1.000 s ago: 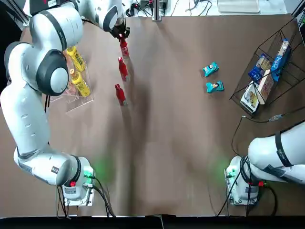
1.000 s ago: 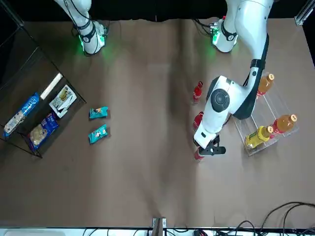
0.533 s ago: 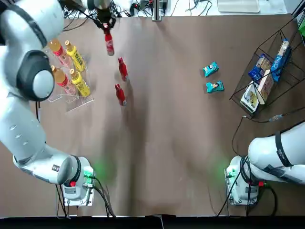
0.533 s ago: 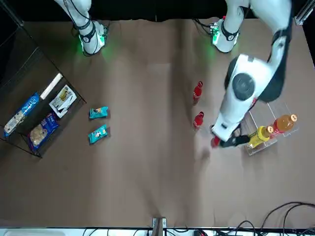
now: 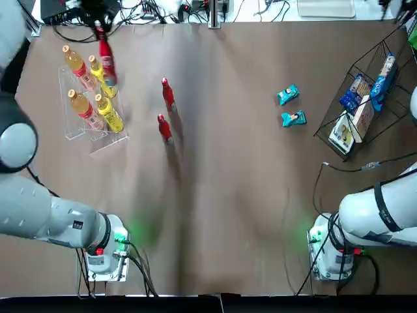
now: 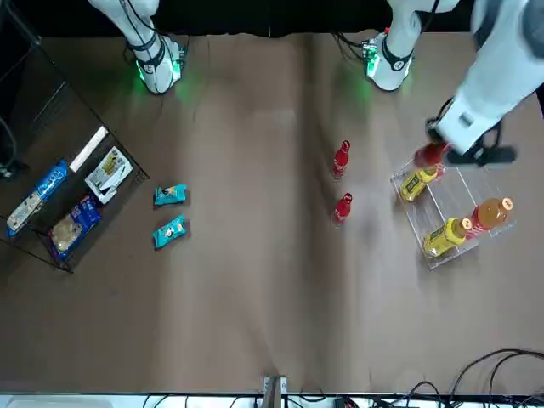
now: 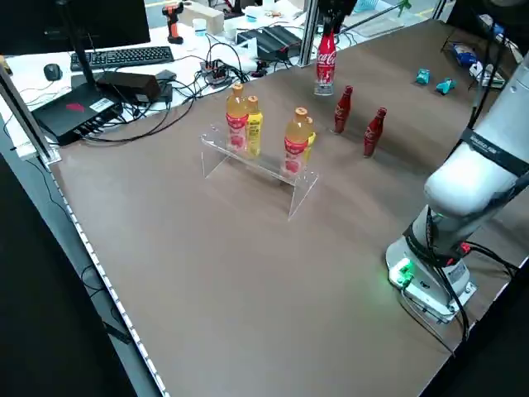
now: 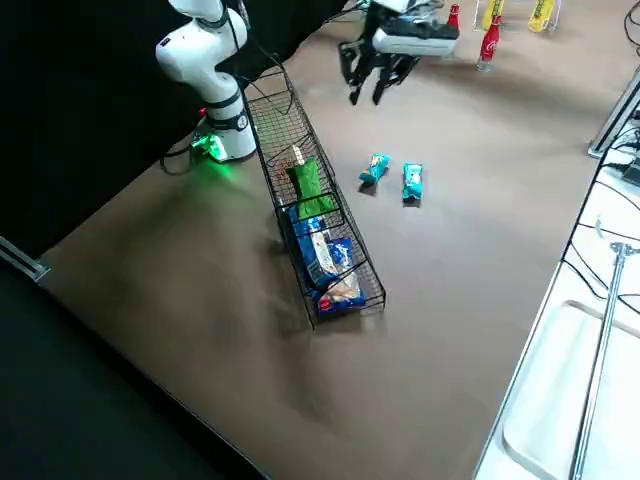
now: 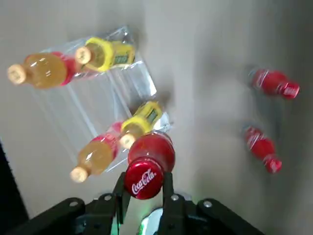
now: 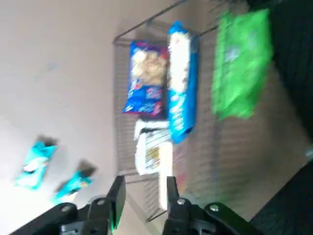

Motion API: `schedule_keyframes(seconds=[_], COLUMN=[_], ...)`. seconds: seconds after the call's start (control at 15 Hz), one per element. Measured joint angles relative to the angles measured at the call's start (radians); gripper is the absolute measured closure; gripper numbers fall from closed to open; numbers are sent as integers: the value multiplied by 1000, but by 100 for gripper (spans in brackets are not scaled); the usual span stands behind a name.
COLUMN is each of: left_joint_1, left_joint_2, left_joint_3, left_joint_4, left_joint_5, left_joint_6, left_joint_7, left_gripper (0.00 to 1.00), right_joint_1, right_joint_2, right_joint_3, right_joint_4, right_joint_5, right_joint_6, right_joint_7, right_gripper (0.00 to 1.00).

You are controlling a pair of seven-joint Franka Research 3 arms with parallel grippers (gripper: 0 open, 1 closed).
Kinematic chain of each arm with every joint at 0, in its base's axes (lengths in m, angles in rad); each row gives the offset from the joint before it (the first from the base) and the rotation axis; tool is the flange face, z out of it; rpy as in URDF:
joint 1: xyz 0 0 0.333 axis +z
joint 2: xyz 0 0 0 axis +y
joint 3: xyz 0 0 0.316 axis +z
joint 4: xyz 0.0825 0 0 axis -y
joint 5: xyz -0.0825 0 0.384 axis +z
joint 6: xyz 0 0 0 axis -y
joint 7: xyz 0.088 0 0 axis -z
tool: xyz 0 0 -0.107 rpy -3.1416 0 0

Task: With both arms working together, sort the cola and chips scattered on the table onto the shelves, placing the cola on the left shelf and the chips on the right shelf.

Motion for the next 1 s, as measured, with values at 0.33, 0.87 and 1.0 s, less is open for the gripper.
schedule_keyframes(seconds=[0.33, 0.87, 1.0], left_joint_1=[149, 361, 375], left_joint_2=[-126, -270, -294], left_joint_3=[1, 4, 4], left_joint_4=[-29, -248, -324], left_joint_5=[-3, -3, -3], left_joint_6=[-103, 93, 154], left_joint_7=[283, 561, 564], left_gripper=[70, 70, 70], right_joint_1=[82, 197, 240], right_joint_2=[16, 152, 198], right_joint_3=[1, 2, 2], right_joint_4=[-87, -427, -430], right_joint_5=[122, 212, 218], right_joint_6=[114, 546, 595], right_joint_7=[152, 483, 541], right_gripper=[38, 23, 23])
